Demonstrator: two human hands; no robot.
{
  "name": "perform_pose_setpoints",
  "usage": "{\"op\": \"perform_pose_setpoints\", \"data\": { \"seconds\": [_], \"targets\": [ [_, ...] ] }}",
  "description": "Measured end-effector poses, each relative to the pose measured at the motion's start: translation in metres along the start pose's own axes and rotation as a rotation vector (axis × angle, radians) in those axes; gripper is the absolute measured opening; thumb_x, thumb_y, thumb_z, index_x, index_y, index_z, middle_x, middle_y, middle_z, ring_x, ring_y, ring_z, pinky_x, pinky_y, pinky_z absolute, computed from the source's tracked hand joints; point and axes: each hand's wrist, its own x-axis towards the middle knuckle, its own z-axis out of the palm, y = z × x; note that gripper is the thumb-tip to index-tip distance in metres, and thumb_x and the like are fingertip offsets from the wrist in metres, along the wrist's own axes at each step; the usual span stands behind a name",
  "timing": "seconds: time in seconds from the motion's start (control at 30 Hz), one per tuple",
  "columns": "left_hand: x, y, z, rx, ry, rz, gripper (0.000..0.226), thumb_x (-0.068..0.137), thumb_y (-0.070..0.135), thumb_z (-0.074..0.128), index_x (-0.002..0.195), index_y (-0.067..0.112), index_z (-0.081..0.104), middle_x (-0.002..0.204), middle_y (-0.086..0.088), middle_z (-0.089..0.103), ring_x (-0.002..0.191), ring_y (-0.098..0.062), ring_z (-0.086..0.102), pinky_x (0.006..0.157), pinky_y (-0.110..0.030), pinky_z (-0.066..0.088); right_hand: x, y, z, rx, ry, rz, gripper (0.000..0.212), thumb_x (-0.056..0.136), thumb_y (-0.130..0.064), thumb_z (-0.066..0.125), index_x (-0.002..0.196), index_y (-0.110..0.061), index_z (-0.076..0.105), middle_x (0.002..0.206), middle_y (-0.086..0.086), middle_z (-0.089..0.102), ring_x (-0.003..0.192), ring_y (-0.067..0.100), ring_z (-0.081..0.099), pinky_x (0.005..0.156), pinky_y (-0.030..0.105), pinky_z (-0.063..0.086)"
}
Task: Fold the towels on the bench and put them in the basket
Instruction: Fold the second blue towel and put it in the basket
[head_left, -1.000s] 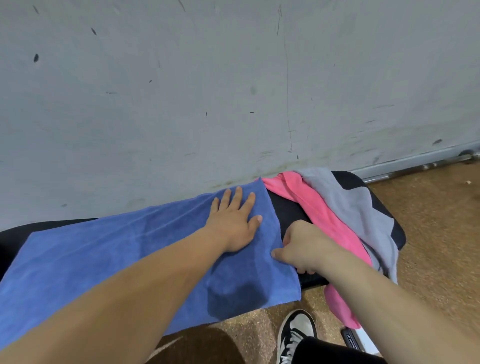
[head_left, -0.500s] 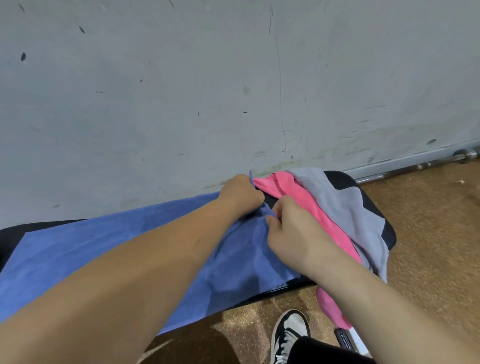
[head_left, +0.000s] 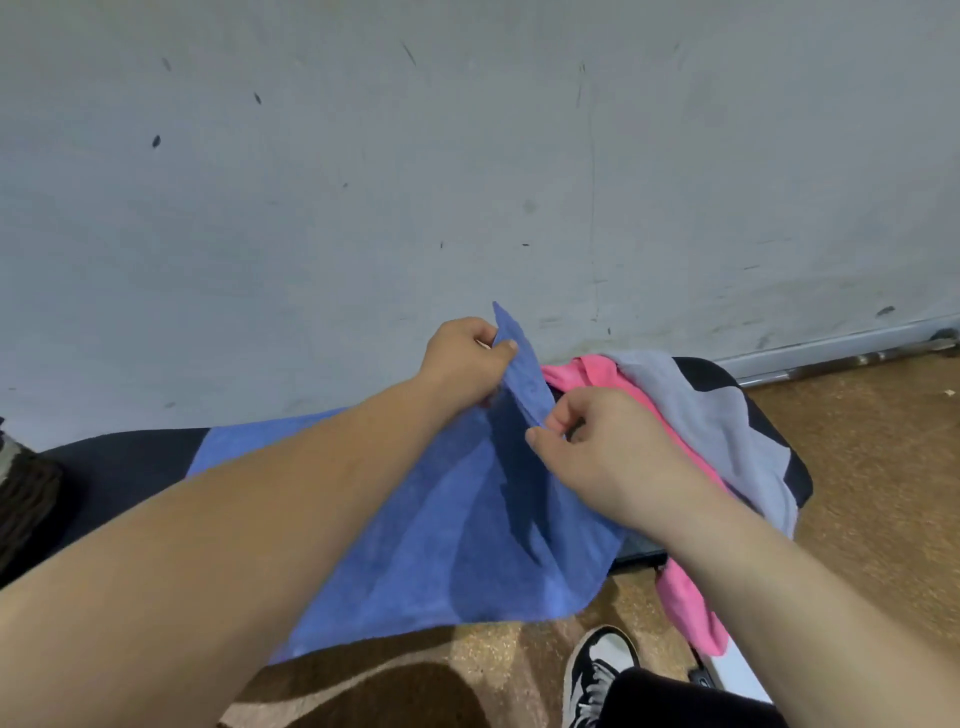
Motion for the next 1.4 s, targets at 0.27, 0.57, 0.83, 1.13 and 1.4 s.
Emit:
{"op": "perform_pose_setpoints", "data": {
  "seconds": [0.27,0.57,0.83,1.13,1.4],
  "targets": [
    [-0.031,-0.056,-0.13,0.15,0.135,-0.06,0.022,0.095,0.024,0.065,0.087,0.003,0.067,0.059,-0.006,0.063,0.045,-0.02,0.056,0.037,-0.022,0.042,-0.001,-0.09,0.084,-0.04,-0.198,-0.133,0.018,0.09,-0.036,0.061,0.082,-0.02,0.063,0.051,-0.007,0.054,0.052,0.011,0.051,0.056,0.032,0.047],
    [-0.052,-0.138,-0.24,0.162,0.243,-0.164,0.022,0.096,0.028,0.067,0.087,0.009,0.069,0.058,-0.003,0.061,0.035,-0.007,0.051,0.037,-0.019,0.04,0.005,-0.176,0.203,-0.003,-0.393,-0.165,0.02,0.086,-0.029,0.057,0.087,-0.011,0.065,0.063,0.002,0.061,0.058,0.022,0.056,0.059,0.043,0.056],
    [-0.048,-0.196,-0.293,0.123,0.26,-0.207,0.018,0.092,0.031,0.072,0.084,0.015,0.073,0.063,0.003,0.065,0.047,-0.009,0.054,0.049,-0.024,0.045,0.008,-0.194,0.266,0.208,-0.501,-0.056,0.018,0.094,-0.029,0.064,0.083,-0.015,0.065,0.039,-0.014,0.047,0.037,0.004,0.041,0.047,0.021,0.037],
    [-0.077,-0.227,-0.305,0.144,0.274,-0.31,0.011,0.094,0.02,0.068,0.089,0.012,0.072,0.075,-0.008,0.074,0.049,-0.012,0.063,0.042,-0.018,0.042,-0.002,-0.191,0.274,0.196,-0.681,0.068,0.014,0.096,-0.034,0.06,0.1,-0.022,0.065,0.089,0.012,0.074,0.054,0.019,0.066,0.059,0.04,0.057],
    [-0.134,-0.219,-0.275,0.512,0.155,-0.388,0.02,0.085,0.043,0.071,0.085,0.024,0.066,0.075,0.007,0.071,0.074,-0.015,0.068,0.067,-0.033,0.056,0.034,-0.136,0.224,-0.568,-0.505,-0.14,0.063,0.094,-0.057,0.054,0.146,-0.025,0.043,0.146,-0.001,0.045,0.134,0.023,0.048,0.106,0.044,0.046]
  ]
}}
